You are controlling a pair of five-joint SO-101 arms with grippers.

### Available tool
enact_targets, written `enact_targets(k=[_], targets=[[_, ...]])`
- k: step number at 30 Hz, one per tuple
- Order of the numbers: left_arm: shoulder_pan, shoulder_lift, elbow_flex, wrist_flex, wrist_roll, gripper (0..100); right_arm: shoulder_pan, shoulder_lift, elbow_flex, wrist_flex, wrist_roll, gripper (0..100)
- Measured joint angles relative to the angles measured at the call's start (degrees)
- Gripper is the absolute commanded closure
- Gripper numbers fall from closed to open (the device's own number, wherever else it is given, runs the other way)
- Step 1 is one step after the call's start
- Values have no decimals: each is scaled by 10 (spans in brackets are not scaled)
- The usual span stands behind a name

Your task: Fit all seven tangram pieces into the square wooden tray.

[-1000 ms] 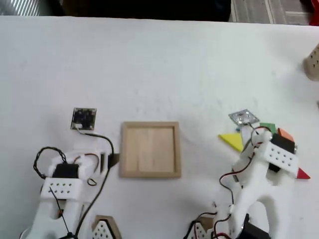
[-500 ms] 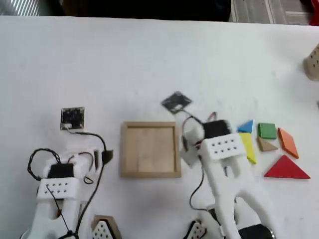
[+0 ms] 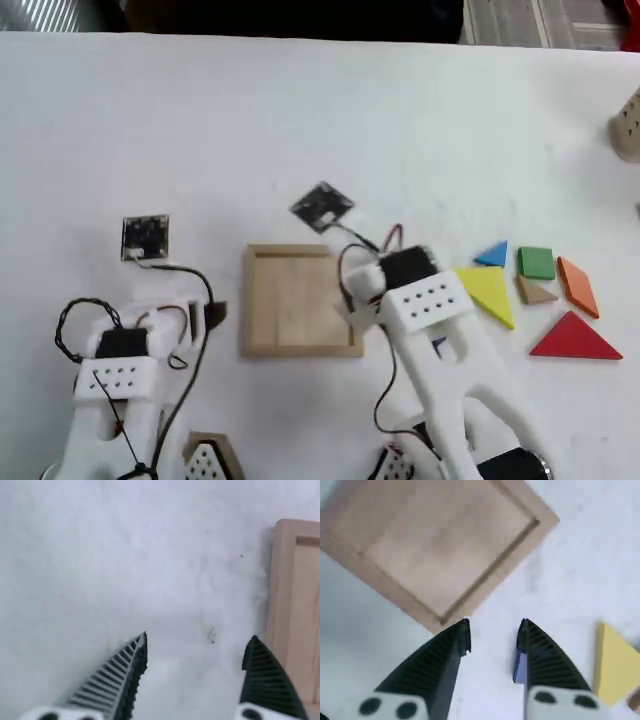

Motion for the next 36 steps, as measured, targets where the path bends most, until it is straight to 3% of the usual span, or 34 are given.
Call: enact_targets(k=[7,17,25,36], targets=[[0,0,0,0,0,696,115,0,74,-1,120,667],[0,0,0,0,0,697,145,0,147,-79,148,687],[0,0,0,0,0,696,229,-1,181,-145,167,735],[0,0,0,0,0,697,228,-1,201,-164,168,715]])
